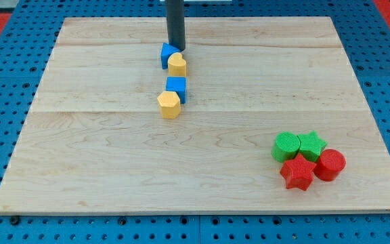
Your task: Move the yellow heart towards the green circle
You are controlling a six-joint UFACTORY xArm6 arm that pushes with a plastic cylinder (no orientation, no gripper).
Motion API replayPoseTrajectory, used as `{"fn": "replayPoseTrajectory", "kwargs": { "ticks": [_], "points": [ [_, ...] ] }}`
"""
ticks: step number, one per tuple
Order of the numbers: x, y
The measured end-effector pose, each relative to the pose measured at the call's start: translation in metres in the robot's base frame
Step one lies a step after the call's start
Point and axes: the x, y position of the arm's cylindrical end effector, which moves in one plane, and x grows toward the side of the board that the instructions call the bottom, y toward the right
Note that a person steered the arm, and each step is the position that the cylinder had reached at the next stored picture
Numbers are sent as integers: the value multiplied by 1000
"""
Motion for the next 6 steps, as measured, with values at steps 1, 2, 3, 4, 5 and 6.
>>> {"fn": "replayPoseTrajectory", "kwargs": {
  "ticks": [1,2,3,4,5,6],
  "points": [
    [23,0],
    [56,14],
    [109,18],
    [131,53],
    [132,82],
    [129,114]
  ]
}}
